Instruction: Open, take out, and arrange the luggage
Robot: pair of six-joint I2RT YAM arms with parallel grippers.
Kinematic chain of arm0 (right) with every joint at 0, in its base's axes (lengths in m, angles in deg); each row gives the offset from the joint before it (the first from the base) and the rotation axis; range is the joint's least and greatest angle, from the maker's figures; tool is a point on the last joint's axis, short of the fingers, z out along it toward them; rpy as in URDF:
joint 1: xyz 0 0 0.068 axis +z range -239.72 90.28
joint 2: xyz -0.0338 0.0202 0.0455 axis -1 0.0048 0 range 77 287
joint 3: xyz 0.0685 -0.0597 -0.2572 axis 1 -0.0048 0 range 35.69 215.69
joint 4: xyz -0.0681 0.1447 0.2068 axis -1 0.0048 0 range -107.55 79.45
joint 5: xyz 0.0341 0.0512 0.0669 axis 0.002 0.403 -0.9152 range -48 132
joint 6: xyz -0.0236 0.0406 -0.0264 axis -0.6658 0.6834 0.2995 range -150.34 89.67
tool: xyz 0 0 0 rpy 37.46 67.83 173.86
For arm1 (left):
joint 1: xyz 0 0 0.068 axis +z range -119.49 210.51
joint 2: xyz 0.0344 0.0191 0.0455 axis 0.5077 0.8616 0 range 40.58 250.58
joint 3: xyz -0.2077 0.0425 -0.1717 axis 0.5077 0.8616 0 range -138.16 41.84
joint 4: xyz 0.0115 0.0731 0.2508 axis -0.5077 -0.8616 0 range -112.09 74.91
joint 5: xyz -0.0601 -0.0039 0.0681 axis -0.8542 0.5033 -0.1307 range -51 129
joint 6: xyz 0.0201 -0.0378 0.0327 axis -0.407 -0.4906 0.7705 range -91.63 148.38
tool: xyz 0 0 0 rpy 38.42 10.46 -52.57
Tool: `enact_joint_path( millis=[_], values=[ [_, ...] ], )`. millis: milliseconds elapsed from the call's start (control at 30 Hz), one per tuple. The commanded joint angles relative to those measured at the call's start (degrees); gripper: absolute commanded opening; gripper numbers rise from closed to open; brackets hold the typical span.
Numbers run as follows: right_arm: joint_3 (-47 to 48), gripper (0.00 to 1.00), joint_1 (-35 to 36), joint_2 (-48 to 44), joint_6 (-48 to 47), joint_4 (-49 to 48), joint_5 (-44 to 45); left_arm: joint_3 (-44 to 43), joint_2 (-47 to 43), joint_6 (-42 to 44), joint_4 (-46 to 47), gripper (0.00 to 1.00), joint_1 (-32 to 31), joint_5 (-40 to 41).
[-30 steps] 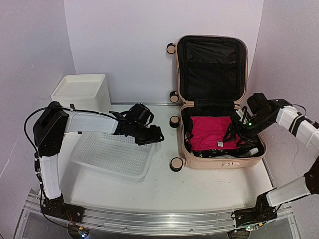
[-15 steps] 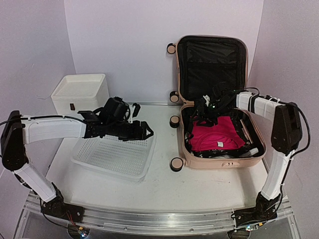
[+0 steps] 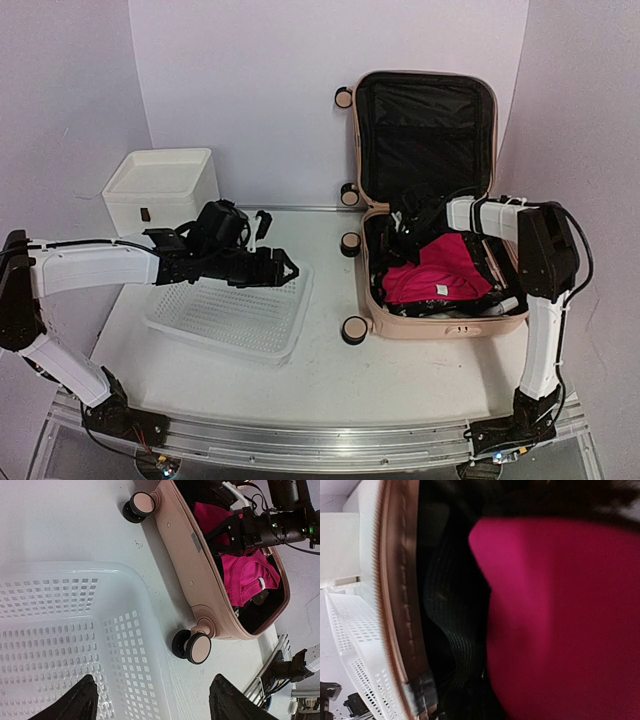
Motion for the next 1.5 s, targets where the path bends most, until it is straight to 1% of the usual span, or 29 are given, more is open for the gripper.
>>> enact_joint_path(
  millis=[0,100,167,233,367,467,633,667,700,767,800,900,933,967,1067,1200,1233,1367,1400,1467],
  values=[
    [2.2,0.00,4.4,1.8,0.8,-2.2,4.8,-0.8,-2.1,0.9,1.2,0.77,0.3,-0.2],
    [0.8,0.00,6.4,1.5,-0.3,-1.3,11.0,-0.9,-2.2,1.6,1.2,0.77,0.3,-0.1],
    [0.1,0.00,6.7,1.4,-1.9,-0.2,13.3,-0.7,-2.3,1.7,1.2,0.77,0.3,0.3],
    [1.6,0.01,6.7,1.6,-4.7,3.8,14.7,-0.4,-2.4,1.6,1.2,0.77,0.3,0.6],
    [5.8,0.20,6.8,-1.0,-9.1,12.4,14.4,-0.3,-1.8,1.6,1.2,0.77,0.3,0.5],
    [6.7,0.32,6.8,-6.0,-10.6,17.3,14.2,-0.3,-1.1,2.1,1.2,0.77,0.3,0.3],
    [2.4,0.53,6.8,-14.4,-12.8,20.2,15.0,-0.9,0.5,1.7,1.2,0.77,0.3,-0.3],
    [1.3,0.56,6.8,-15.6,-13.3,20.4,15.7,-1.1,0.9,1.7,1.2,0.77,0.3,-0.6],
    [0.2,0.57,6.8,-16.4,-13.6,20.5,16.2,-1.4,1.2,1.8,1.2,0.77,0.3,-0.8],
    [-1.4,0.55,6.8,-17.1,-13.7,20.5,15.7,-1.9,1.8,1.8,1.2,0.77,0.3,-1.2],
    [-1.6,0.52,6.8,-16.9,-13.5,20.4,14.6,-2.1,2.1,1.9,1.3,0.77,0.3,-1.3],
    [-1.9,0.31,6.8,-15.1,-11.3,18.6,8.9,-2.9,2.8,1.7,1.3,0.77,0.3,-2.1],
    [-2.2,0.26,6.9,-14.6,-10.8,17.7,8.0,-3.0,3.0,1.7,1.3,0.77,0.3,-2.3],
    [-3.0,0.24,6.8,-14.3,-10.6,16.7,7.7,-3.1,3.0,1.5,1.3,0.77,0.3,-2.4],
    [-5.2,0.19,6.1,-13.2,-11.2,15.2,8.8,-2.8,2.7,1.1,1.4,0.77,0.2,-2.6],
    [-10.2,0.15,2.9,-13.3,-12.6,14.7,11.6,-1.8,2.4,0.9,1.4,0.77,0.2,-2.7],
    [-11.3,0.15,2.2,-13.7,-13.2,14.8,13.3,-1.6,2.6,0.9,1.3,0.78,0.2,-2.9],
    [-15.8,0.15,1.6,-16.6,-17.4,15.3,24.3,-0.9,3.8,0.2,1.5,0.77,0.1,-4.5],
    [-16.6,0.15,1.5,-17.1,-17.9,15.4,25.4,-0.9,4.3,0.1,1.6,0.78,0.0,-4.7],
    [-17.2,0.15,1.4,-17.4,-18.2,15.4,24.6,-0.7,5.3,-0.1,1.6,0.77,-0.2,-5.0]
  ],
)
